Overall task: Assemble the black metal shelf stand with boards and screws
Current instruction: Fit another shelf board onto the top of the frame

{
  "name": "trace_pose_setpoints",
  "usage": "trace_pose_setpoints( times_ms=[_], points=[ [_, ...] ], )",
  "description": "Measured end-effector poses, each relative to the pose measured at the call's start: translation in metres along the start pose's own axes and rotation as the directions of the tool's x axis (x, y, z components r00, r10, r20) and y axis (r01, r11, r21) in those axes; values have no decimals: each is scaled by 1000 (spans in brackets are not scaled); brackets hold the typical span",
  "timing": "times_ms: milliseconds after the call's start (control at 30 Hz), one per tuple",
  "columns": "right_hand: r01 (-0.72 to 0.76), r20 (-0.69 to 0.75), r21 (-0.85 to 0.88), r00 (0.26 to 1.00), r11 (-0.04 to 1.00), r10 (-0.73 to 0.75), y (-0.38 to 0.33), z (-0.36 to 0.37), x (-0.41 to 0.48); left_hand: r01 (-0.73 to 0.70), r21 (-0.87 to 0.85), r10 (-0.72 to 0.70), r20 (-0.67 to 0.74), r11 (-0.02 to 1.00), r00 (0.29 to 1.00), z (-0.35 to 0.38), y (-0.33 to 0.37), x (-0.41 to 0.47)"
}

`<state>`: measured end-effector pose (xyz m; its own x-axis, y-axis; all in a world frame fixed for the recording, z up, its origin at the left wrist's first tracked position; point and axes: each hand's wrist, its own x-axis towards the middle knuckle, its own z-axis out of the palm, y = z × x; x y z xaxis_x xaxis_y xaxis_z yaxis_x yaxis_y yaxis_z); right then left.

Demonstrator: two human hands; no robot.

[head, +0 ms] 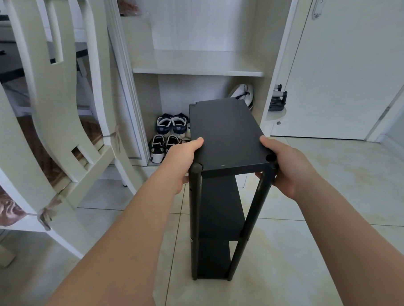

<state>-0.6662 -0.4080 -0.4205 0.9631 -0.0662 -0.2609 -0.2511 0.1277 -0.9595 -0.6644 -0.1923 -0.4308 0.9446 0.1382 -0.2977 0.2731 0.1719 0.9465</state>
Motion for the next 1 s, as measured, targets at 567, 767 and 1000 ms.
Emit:
trace_pose_setpoints(
  times_ms=[567,767,1000],
  points=[
    [12,-57,-166,998,986,-22,-1,0,4,27,65,-24,-55,997,998,-5,3,1],
    [13,-26,-154,999,988,-17,-2,-3,7,19,144,-5,-101,989,995,-9,5,-1],
    [3,20,-176,1000,984,0,-7,-7,11,47,212,-24,-110,976,994,-8,5,1]
  ],
)
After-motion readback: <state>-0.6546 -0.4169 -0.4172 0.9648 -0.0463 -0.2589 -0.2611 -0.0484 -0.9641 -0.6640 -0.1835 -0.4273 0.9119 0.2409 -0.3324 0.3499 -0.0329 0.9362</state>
